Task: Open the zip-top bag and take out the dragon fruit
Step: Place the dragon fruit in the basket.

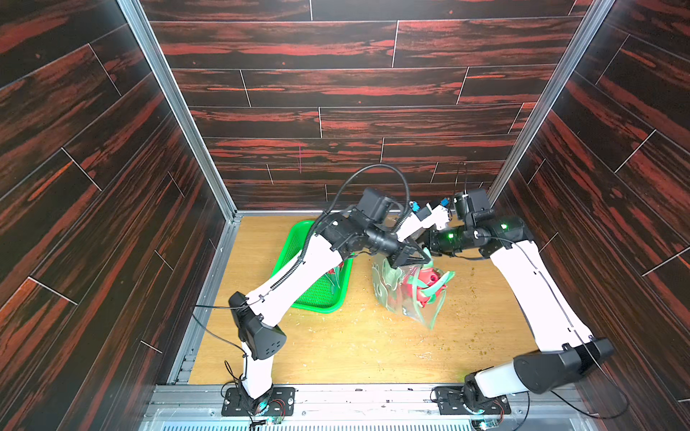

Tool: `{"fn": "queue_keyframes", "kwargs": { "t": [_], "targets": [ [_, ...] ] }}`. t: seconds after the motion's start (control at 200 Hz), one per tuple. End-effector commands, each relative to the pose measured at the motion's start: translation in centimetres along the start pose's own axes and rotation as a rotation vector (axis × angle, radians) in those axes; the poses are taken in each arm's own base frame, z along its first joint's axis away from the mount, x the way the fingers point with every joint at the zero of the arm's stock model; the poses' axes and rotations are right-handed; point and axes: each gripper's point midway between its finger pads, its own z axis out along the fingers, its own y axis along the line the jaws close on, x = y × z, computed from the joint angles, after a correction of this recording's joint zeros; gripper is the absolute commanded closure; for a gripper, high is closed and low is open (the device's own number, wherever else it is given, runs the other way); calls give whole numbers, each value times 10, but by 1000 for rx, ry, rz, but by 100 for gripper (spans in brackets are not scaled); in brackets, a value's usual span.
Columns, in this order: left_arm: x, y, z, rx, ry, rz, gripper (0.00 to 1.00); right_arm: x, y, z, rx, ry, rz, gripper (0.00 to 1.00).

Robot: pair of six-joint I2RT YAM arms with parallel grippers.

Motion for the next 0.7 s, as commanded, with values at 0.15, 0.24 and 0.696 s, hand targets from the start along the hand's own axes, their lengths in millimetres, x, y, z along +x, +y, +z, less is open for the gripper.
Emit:
{"fn": "queue_keyframes", "kwargs": {
  "t": [0.15,0.24,0.696],
  "targets": [
    [-30,-39,21,117,-66,96,100,-27,8,30,-142,19,50,100],
    [-37,-52,22,154,-78,118,100,-35,1,35,-153,14,69,100],
    [-110,-73,-31,-12,-313,252,100,-52,-32,49,-197,8,141,100]
  ]
}}
